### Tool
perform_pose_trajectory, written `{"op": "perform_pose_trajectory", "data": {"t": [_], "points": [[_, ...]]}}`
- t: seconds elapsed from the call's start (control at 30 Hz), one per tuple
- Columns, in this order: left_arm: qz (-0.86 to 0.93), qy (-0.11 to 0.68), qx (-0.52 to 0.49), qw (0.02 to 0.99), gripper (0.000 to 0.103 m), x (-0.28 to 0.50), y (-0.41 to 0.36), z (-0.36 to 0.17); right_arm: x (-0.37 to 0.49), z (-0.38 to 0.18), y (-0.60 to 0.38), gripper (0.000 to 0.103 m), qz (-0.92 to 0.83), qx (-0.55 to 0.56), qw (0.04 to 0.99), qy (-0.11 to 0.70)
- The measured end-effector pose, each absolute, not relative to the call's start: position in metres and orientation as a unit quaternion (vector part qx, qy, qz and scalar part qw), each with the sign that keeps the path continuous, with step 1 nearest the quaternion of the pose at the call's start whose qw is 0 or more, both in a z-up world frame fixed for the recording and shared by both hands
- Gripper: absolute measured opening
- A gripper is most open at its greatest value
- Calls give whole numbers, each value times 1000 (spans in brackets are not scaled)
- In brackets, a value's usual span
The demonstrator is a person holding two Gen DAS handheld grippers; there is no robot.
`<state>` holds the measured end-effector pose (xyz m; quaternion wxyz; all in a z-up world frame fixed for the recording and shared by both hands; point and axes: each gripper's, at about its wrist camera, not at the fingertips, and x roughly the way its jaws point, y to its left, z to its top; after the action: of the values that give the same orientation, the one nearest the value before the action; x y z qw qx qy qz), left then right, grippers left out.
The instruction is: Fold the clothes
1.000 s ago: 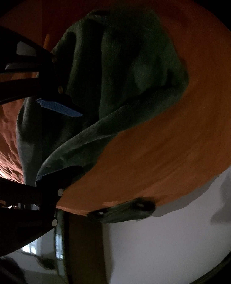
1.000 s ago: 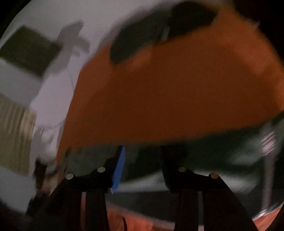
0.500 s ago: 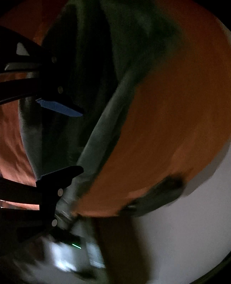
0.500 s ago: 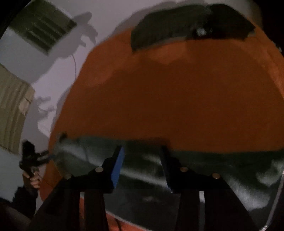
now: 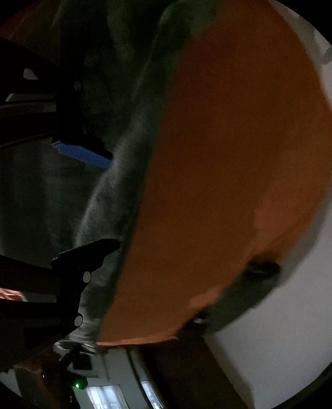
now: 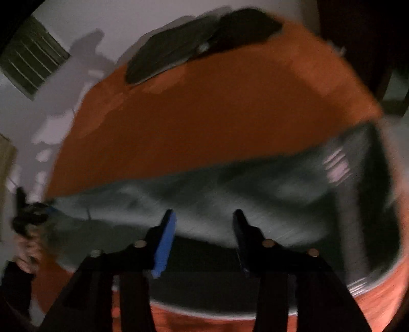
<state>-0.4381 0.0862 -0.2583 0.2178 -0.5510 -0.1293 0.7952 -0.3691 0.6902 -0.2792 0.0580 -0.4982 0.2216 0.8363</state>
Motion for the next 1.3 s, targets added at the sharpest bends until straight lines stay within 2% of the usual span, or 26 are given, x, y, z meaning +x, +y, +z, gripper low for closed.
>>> {"op": "perform_pose_trajectory", "data": {"t": [0.07, 0.1, 0.2, 0.23, 0.27, 0.3, 0.43, 0.47, 0.53, 0.57, 0.6, 0.7, 0.73, 0.77, 1.13, 1.17, 1.2, 1.27, 1.3], "points": [[813, -76, -531, 225, 59, -437, 99, -243, -382, -282, 702, 61, 827, -521, 78, 196], [813, -46, -531, 235, 59, -434, 109, -240, -390, -288, 707, 61, 817, -538, 86, 187], [799, -19, -542, 260, 59, -422, 127, -243, -415, -306, 719, 60, 787, -587, 109, 159], [795, -13, -546, 266, 59, -418, 130, -246, -419, -312, 718, 53, 788, -586, 118, 148], [790, -8, -550, 271, 59, -415, 133, -249, -421, -317, 718, 14, 791, -582, 127, 140], [787, -2, -552, 273, 59, -411, 135, -253, -416, -309, 723, 3, 803, -558, 142, 150], [779, -2, -566, 269, 59, -399, 126, -269, -391, -271, 745, 3, 838, -476, 209, 162], [776, -4, -571, 269, 59, -397, 122, -273, -389, -268, 752, 7, 837, -480, 207, 162], [771, -7, -580, 262, 60, -395, 114, -282, -384, -271, 768, 37, 826, -497, 203, 173], [768, -10, -586, 258, 60, -394, 109, -287, -382, -275, 779, 62, 816, -508, 209, 182], [764, -16, -591, 257, 59, -393, 104, -293, -380, -275, 792, 66, 811, -510, 213, 190], [761, -26, -595, 257, 60, -390, 96, -301, -369, -282, 813, 63, 801, -523, 211, 202], [762, -25, -593, 257, 60, -389, 95, -303, -365, -284, 813, 51, 802, -524, 206, 198], [763, -24, -592, 258, 60, -387, 95, -304, -362, -285, 814, 9, 803, -525, 202, 195], [795, 47, -546, 260, 64, -350, 93, -313, -325, -277, 820, 10, 808, -476, 230, 259], [797, 54, -542, 260, 65, -348, 93, -313, -322, -276, 820, 15, 808, -472, 232, 265], [798, 56, -542, 259, 65, -347, 92, -312, -318, -276, 821, 27, 808, -467, 235, 271], [800, 55, -541, 255, 65, -345, 89, -310, -312, -274, 822, 44, 809, -457, 239, 282], [802, 48, -540, 252, 65, -342, 86, -309, -307, -270, 822, 48, 815, -449, 238, 280]]}}
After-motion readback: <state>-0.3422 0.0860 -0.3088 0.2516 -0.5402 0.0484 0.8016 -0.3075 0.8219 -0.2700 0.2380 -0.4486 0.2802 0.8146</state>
